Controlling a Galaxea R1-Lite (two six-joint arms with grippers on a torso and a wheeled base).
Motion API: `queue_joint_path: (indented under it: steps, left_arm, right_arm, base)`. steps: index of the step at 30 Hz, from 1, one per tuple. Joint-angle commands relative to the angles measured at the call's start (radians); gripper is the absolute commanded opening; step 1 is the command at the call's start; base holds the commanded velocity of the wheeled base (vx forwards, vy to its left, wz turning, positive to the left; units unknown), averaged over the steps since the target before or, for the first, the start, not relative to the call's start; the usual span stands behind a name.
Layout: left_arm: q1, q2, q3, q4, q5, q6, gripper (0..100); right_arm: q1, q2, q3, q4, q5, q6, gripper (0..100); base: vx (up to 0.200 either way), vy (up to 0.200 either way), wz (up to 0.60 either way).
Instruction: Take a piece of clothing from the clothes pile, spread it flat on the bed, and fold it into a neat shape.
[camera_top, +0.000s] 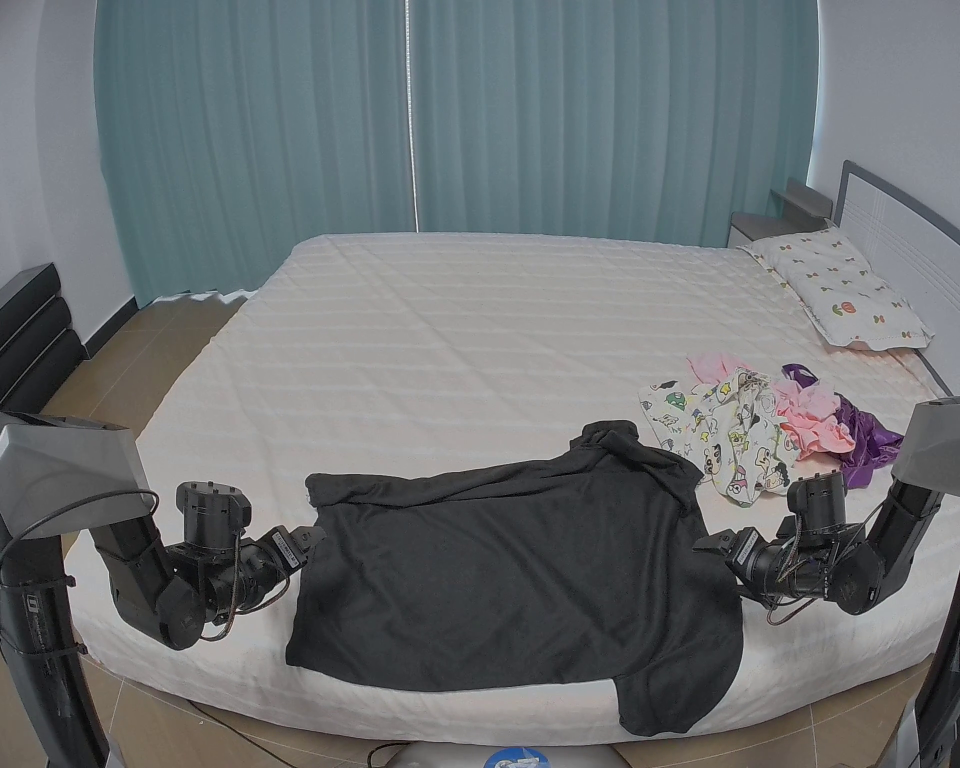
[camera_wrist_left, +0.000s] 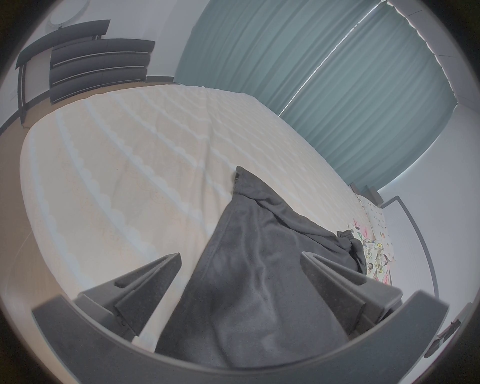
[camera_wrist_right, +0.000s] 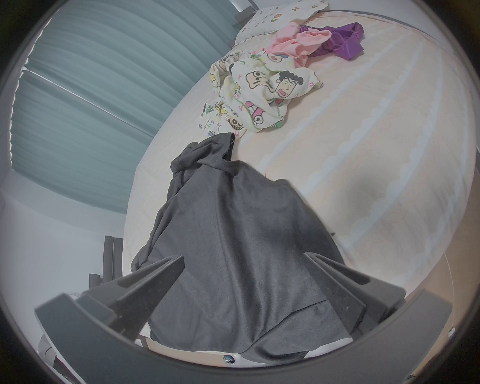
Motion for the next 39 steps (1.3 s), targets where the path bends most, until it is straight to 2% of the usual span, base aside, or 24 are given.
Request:
queue_joint_path:
  steps: [1,7,11,15,19,29,35,39]
  left_arm:
    - [0.0,0.005,0.0,0.0,0.001,0.0,100]
    - [-0.005,0.016,-0.009,-0.001,0.002,-0.002,100]
    - [-0.031,0.015,-0.051,-0.001,0.008,-0.055,100]
    - [-0.05,0.019,-0.108,0.009,0.011,-0.067,100]
    - [-0.059,0.088,-0.252,0.054,0.015,-0.067,100]
    - [-0.059,0.237,-0.565,0.29,0.018,-0.06,100]
    - [-0.056,0.291,-0.663,0.328,0.045,-0.054,100]
    - [-0.056,0.304,-0.671,0.353,0.047,-0.014,100]
  right_arm:
    - [0.001,0.003,0.0,0.0,0.0,0.0,100]
    - [0.004,0.001,0.001,0.0,0.0,0.0,100]
    - [0.016,-0.003,0.009,-0.002,-0.001,0.0,100]
    - [0.016,-0.006,0.012,-0.004,-0.001,0.0,100]
    - [0.016,-0.006,0.014,-0.004,-0.001,0.0,100]
    - [0.016,-0.006,0.017,-0.004,-0.003,-0.002,100]
    - [0.016,0.0,0.021,-0.03,-0.006,-0.002,100]
    - [0.016,0.0,0.029,-0.045,-0.007,-0.002,100]
  base:
    - [0.0,0.0,0.0]
    - [0.0,0.0,0.0]
    - [0.0,0.0,0.0]
    - [0.0,0.0,0.0]
    - [0.0,0.0,0.0]
    - [0.0,0.0,0.0]
    - [0.0,0.0,0.0]
    - [0.0,0.0,0.0]
